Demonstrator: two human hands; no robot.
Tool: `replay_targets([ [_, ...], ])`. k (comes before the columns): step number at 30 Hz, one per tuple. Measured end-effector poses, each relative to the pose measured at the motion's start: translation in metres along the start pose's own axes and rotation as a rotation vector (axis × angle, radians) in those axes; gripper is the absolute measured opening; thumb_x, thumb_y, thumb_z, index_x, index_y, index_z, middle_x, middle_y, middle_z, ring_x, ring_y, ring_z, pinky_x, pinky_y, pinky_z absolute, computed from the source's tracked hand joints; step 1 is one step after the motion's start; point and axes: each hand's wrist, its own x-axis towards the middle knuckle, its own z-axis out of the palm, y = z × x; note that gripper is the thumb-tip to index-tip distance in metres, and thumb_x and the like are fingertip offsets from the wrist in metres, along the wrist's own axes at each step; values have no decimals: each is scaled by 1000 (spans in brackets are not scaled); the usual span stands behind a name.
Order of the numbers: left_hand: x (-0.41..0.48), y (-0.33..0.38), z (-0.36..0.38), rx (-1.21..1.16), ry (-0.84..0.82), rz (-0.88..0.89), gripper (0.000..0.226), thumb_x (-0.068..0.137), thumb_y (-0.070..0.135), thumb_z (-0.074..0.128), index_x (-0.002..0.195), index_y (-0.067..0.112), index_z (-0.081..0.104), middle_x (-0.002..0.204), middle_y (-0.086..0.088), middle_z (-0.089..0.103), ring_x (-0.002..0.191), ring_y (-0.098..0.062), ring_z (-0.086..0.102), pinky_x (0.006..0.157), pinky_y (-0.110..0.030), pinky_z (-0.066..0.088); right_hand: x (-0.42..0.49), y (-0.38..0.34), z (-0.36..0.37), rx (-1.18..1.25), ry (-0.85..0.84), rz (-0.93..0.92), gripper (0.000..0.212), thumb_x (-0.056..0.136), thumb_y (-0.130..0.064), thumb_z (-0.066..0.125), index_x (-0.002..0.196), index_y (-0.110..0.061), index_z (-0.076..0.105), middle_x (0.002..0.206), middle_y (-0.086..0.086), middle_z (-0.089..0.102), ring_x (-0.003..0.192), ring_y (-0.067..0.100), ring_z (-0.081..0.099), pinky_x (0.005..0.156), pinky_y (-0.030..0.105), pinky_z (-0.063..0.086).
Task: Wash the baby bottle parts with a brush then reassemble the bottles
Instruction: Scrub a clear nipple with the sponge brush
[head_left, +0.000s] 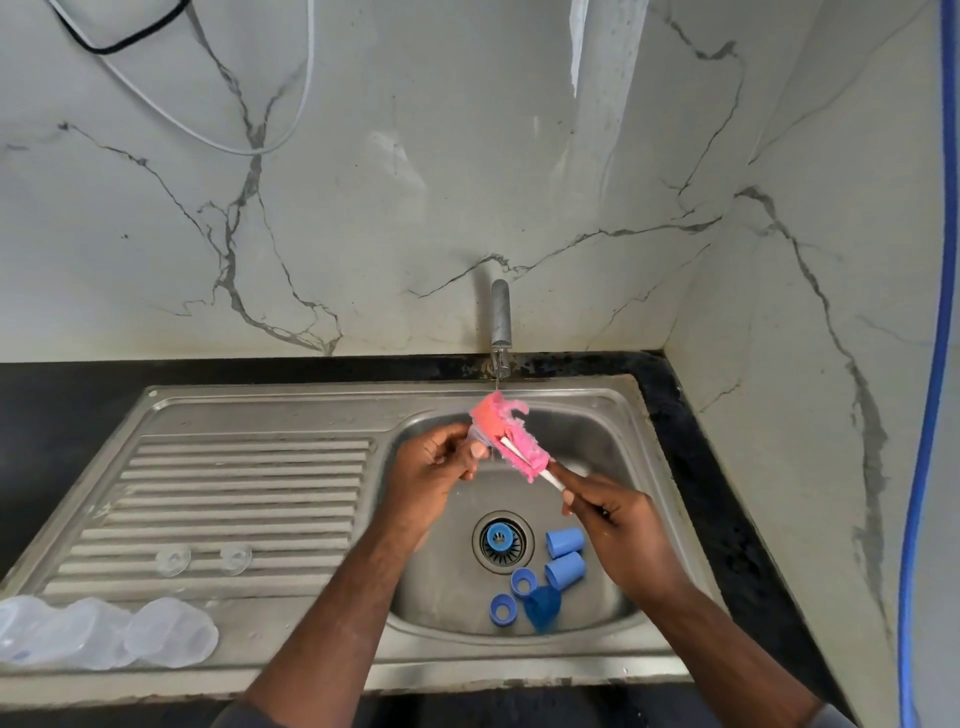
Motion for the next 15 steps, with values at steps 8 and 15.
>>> replay_targets([
  [8, 1, -9, 8, -119, -42, -64, 18, 93, 3, 66, 111, 0, 66, 81, -8, 73, 66, -14, 60, 65, -27, 53, 14, 1, 10, 9, 24, -23, 61, 97, -7, 63, 126, -61, 57, 78, -8, 63, 71, 19, 59, 71, 42, 54],
  [15, 12, -6, 3, -157, 28, -75, 19, 95, 6, 63, 112, 4, 70, 86, -13, 73, 70, -18, 60, 68, -28, 55, 15, 6, 10, -21, 41, -24, 59, 96, -7, 64, 126, -58, 58, 78, -12, 63, 74, 14, 63, 70, 38, 55],
])
